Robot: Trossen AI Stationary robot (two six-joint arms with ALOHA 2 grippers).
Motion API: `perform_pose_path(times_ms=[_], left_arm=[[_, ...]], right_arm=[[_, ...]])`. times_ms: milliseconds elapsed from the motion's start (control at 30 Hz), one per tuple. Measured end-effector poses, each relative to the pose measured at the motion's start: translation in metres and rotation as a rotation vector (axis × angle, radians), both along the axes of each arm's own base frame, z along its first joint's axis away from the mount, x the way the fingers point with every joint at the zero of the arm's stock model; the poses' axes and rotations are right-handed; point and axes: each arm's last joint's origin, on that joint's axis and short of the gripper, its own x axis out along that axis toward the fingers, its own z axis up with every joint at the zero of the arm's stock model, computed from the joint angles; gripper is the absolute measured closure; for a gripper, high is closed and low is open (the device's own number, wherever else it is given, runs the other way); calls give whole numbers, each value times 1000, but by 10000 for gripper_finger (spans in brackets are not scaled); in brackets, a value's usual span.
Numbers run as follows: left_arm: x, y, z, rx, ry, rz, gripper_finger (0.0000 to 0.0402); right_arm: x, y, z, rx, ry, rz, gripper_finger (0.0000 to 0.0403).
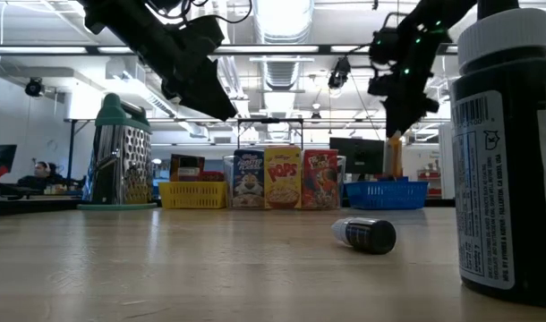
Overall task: Pick & Place Kitchen Items
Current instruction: Put the yellow bottle into the blue bin
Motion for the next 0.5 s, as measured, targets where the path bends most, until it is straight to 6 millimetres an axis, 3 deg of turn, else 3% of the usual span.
perform_pose_path(times_ms=[200,500], left_arm=[[0,0,0,0,-1,0,158],[0,0,0,0,-1,0,158]], right_arm=[[7,-26,-14,35,50,-15,284],[7,-50,-33,59,58,-21,285]])
